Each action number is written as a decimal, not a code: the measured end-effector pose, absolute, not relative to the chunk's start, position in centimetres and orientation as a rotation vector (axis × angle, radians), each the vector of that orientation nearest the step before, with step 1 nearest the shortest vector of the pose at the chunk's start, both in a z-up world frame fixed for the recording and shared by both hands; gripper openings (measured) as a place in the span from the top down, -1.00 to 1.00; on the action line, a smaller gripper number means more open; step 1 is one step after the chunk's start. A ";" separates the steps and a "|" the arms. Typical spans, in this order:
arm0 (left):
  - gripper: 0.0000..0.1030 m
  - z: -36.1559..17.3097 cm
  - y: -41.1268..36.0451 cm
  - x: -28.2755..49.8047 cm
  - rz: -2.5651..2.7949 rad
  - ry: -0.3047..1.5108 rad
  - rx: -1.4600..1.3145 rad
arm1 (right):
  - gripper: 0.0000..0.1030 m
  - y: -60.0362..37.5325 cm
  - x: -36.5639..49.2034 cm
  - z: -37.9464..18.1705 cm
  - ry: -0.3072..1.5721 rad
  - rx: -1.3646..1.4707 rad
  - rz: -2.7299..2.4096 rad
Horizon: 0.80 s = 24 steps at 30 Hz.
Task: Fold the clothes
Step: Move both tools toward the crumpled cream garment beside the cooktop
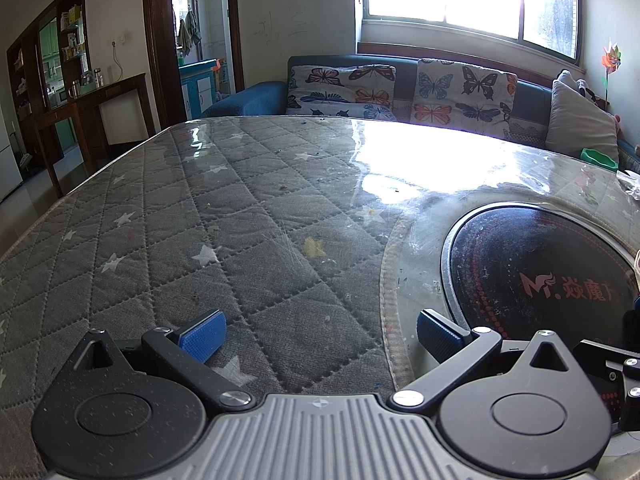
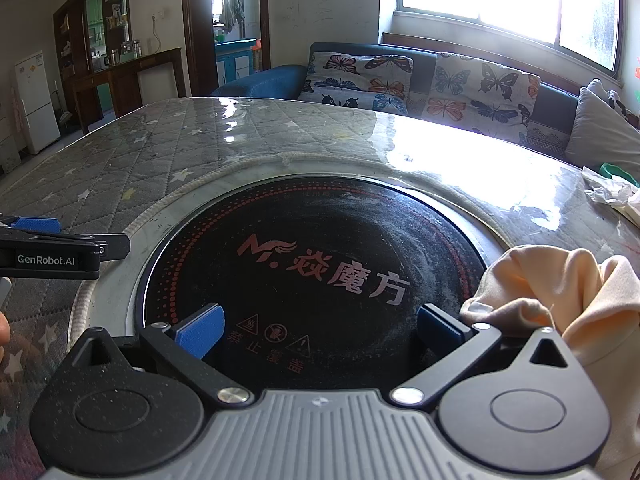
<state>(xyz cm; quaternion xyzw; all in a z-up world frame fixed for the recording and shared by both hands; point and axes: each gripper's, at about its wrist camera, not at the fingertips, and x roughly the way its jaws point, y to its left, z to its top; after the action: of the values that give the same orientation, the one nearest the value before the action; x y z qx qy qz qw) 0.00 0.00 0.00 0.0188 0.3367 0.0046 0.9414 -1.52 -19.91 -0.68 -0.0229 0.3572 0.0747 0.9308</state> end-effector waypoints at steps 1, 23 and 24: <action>-1.00 0.0 0.0 0.0 0.009 0.687 0.039 | -1.00 -19.9 -1.5 -0.7 0.732 -0.047 0.153; -1.00 0.2 -0.5 -0.1 0.025 0.695 0.044 | -1.00 -19.9 -1.7 -0.6 0.739 -0.055 0.166; -1.00 0.2 -0.5 -0.2 0.024 0.697 0.044 | -1.00 -19.8 -2.1 -0.5 0.738 -0.058 0.169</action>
<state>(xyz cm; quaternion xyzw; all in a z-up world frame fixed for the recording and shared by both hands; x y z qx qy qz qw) -0.19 -0.52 0.22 0.0215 0.3415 0.0119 0.9396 -2.05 -19.80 -0.46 -0.0283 0.3604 0.0825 0.9287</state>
